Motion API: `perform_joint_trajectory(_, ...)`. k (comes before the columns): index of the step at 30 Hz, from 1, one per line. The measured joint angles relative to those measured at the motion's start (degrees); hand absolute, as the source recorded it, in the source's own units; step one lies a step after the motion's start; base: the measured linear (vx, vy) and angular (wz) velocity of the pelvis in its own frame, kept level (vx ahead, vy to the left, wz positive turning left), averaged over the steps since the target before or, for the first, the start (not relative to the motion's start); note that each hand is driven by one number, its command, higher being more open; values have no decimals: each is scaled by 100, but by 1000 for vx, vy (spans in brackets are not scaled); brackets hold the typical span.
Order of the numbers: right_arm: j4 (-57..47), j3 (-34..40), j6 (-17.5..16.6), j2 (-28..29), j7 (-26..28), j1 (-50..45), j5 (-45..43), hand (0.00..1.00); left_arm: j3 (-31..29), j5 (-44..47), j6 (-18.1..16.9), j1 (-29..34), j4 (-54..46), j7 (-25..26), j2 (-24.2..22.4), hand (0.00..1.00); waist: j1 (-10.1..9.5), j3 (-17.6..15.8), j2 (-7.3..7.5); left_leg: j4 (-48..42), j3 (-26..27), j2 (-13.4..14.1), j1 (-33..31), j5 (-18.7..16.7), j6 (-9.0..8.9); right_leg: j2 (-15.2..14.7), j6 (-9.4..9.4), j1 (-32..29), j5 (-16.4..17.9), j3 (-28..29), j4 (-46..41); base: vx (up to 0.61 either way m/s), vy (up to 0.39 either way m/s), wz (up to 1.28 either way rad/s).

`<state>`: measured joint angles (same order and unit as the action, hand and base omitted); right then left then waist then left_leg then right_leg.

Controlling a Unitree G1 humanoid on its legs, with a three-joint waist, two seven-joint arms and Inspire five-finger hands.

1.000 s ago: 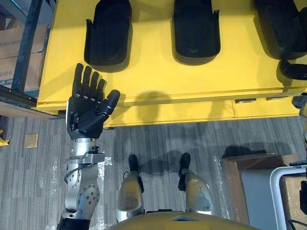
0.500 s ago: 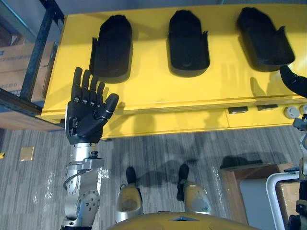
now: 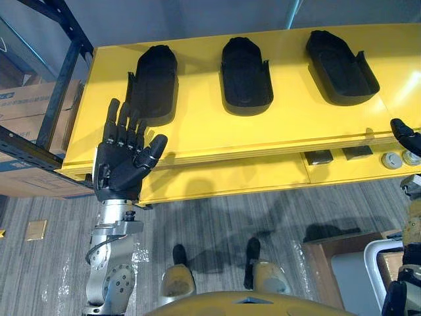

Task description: Walk over and take three plastic housings, then place them on the shelf

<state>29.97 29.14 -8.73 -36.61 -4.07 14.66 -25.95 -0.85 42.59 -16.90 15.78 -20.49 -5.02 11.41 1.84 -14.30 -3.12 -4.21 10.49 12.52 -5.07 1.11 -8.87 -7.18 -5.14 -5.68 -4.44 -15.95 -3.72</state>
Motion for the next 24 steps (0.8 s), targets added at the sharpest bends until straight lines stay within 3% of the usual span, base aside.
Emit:
perform_joint_trajectory(7,722,-693,-10,-427,915,843,-669,100,1,-24,-4,-141,88,32,80,100,-40,-42,-63,-52,-158,-32,-252,54,32,-23,12,-131,-21,-125,-6,8,9,11)
perform_joint_trajectory(11,932,-873,-98,-486,1114,1271,-865,100,0,-25,-42,-354,203,89,140,100,-154,-232,-134,-55,-168,-56,-262,62,44,-46,16,-137,-16,-126,-27,-8,8,2)
perform_joint_trajectory(24,1052,-1137,-212,-821,1139,1986,-819,100,-10,-24,-63,-513,230,124,276,100,-178,-656,-174,-47,-253,-95,-407,125,74,-95,81,-351,57,-156,-233,-11,10,2)
